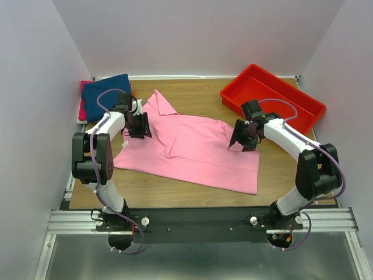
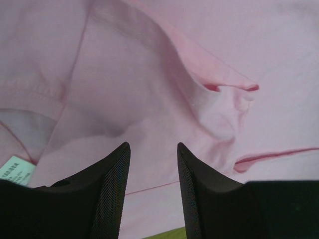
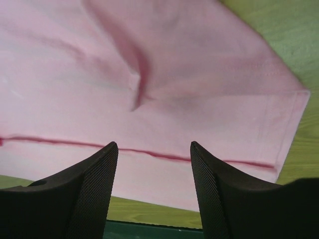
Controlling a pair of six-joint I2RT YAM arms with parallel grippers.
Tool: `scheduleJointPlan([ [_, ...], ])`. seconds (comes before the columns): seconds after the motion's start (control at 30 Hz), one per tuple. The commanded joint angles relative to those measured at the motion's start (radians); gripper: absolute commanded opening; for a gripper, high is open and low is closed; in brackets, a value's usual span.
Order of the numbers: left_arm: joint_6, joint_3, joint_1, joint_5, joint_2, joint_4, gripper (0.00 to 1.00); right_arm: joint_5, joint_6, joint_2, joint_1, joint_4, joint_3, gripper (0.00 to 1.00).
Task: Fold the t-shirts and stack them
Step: Fold the tshirt
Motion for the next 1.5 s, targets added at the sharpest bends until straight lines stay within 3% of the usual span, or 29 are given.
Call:
scheduleJointPlan([
  [0.0, 0.036, -0.003, 0.041, 0.006, -0.063, 0.055, 0.51, 0.047, -0.035, 0.01, 0.004, 0.057, 0.078, 0.66],
  [0.37, -0.036, 0.109, 0.047, 0.109, 0.001, 0.104, 0.5, 0.025, -0.055, 0.156, 0.03, 0.066, 0.136, 0.6],
  [0.7, -0.117, 0.209, 0.04, 0.061, 0.081, 0.143, 0.5, 0.035, -0.058, 0.229, 0.076, 0.066, 0.13, 0.55],
  [1.13, -0.157, 0.387, -0.032, 0.047, 0.23, 0.139, 0.5, 0.107, -0.075, 0.285, 0.081, 0.065, 0.156, 0.32],
  [1.37, -0.178, 0.462, -0.035, -0.023, 0.299, 0.136, 0.5, 0.107, -0.081, 0.259, 0.079, 0.058, 0.159, 0.03],
  [1.47, -0.183, 0.503, -0.041, -0.066, 0.337, 0.115, 0.5, 0.11, -0.072, 0.227, 0.081, 0.052, 0.153, 0.0],
])
